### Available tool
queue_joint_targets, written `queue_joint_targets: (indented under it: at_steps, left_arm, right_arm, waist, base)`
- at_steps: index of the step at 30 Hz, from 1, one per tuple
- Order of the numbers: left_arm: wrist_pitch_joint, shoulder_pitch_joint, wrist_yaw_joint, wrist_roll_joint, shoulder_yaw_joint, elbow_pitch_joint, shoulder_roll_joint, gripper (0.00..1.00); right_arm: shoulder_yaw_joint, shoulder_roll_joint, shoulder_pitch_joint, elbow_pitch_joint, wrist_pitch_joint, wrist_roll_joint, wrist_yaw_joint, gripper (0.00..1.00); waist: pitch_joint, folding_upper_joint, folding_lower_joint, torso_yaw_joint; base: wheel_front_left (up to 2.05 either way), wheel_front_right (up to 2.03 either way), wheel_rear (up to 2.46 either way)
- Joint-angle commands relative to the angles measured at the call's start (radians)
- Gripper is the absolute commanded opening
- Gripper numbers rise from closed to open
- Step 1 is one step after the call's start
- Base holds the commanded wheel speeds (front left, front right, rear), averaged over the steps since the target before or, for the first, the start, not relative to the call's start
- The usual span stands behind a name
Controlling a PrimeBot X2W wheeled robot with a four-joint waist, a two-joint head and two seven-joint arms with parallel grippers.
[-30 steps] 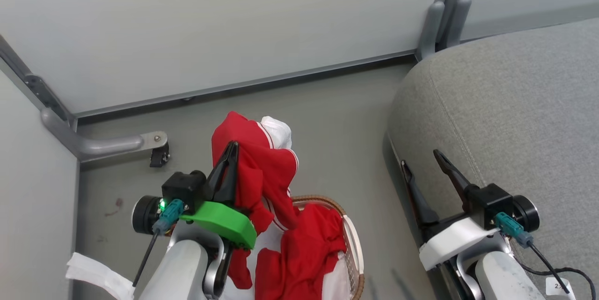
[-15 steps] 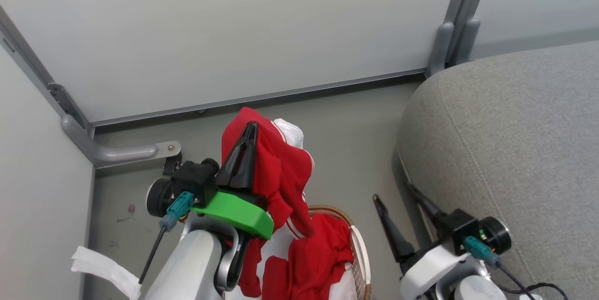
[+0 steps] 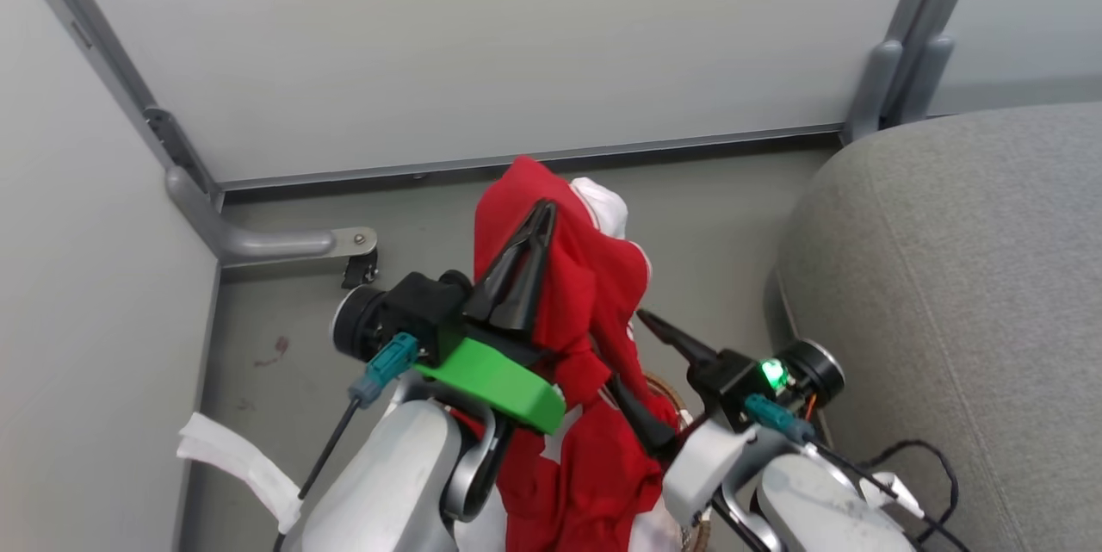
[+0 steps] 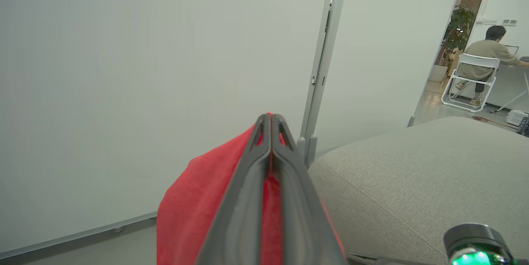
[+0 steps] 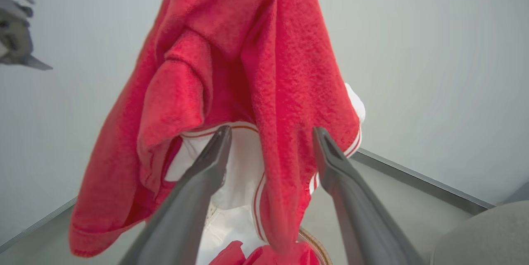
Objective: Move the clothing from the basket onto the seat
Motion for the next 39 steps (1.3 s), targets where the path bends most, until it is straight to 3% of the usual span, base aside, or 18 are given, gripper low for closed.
queue_joint_targets:
  at_steps: [1,7,8,9,10,16,35,37,39]
  left_arm:
    - [-0.001,-0.024,-0.003,-0.010,-0.013,-0.011,0.002,0.00]
    - [-0.001,-0.057,0.008,-0.040,-0.088,-0.030,0.002,0.00]
    - [-0.001,-0.060,0.010,-0.049,-0.099,-0.034,0.002,0.00]
    - [-0.001,-0.060,0.012,-0.060,-0.104,-0.037,0.002,0.00]
    - [-0.001,-0.062,0.014,-0.065,-0.113,-0.035,0.002,0.00]
    - [-0.001,-0.055,0.027,-0.073,-0.117,-0.028,0.001,0.00]
    - [-0.004,-0.006,0.034,-0.042,-0.057,0.016,0.002,0.00]
    - [-0.003,0.001,0.039,-0.034,-0.051,0.023,0.002,1.00]
    - [0.000,0.011,0.040,-0.025,-0.049,0.032,0.002,1.00]
  right_arm:
    - [-0.006,0.000,-0.026,0.019,-0.002,-0.015,-0.001,1.00]
    - [-0.047,0.011,-0.088,0.079,-0.002,-0.067,-0.001,1.00]
    - [-0.043,0.012,-0.086,0.089,-0.002,-0.051,-0.001,0.78]
    - [-0.041,0.012,-0.083,0.103,-0.002,-0.037,-0.001,0.20]
    - [-0.046,0.011,-0.080,0.111,-0.002,-0.018,-0.001,0.00]
    - [-0.086,0.011,-0.026,0.121,-0.001,0.043,-0.001,0.00]
    - [-0.173,0.009,0.100,0.085,-0.001,0.032,-0.001,0.00]
    - [-0.182,0.009,0.113,0.071,-0.001,0.033,-0.001,0.00]
    - [-0.196,0.011,0.118,0.046,-0.001,0.032,-0.001,0.00]
  waist:
    - [0.017,0.0000,0.0001,0.029]
    - [0.033,0.0000,0.0001,0.073]
    - [0.034,0.0000,0.0001,0.081]
    - [0.034,0.0000,0.0001,0.085]
    - [0.030,0.0000,0.0001,0.091]
    - [0.026,0.0000,0.0001,0.086]
    - [0.004,0.0000,0.0001,-0.031]
    - [0.001,0.0000,0.0001,-0.054]
    - [0.001,0.0000,0.0001,-0.084]
  base:
    - [0.00,0.00,0.00]
    - [0.00,0.00,0.00]
    - [0.00,0.00,0.00]
    - [0.00,0.00,0.00]
    - [0.00,0.00,0.00]
    - [0.00,0.00,0.00]
    - [0.00,0.00,0.00]
    - [0.00,0.00,0.00]
    - [0.00,0.00,0.00]
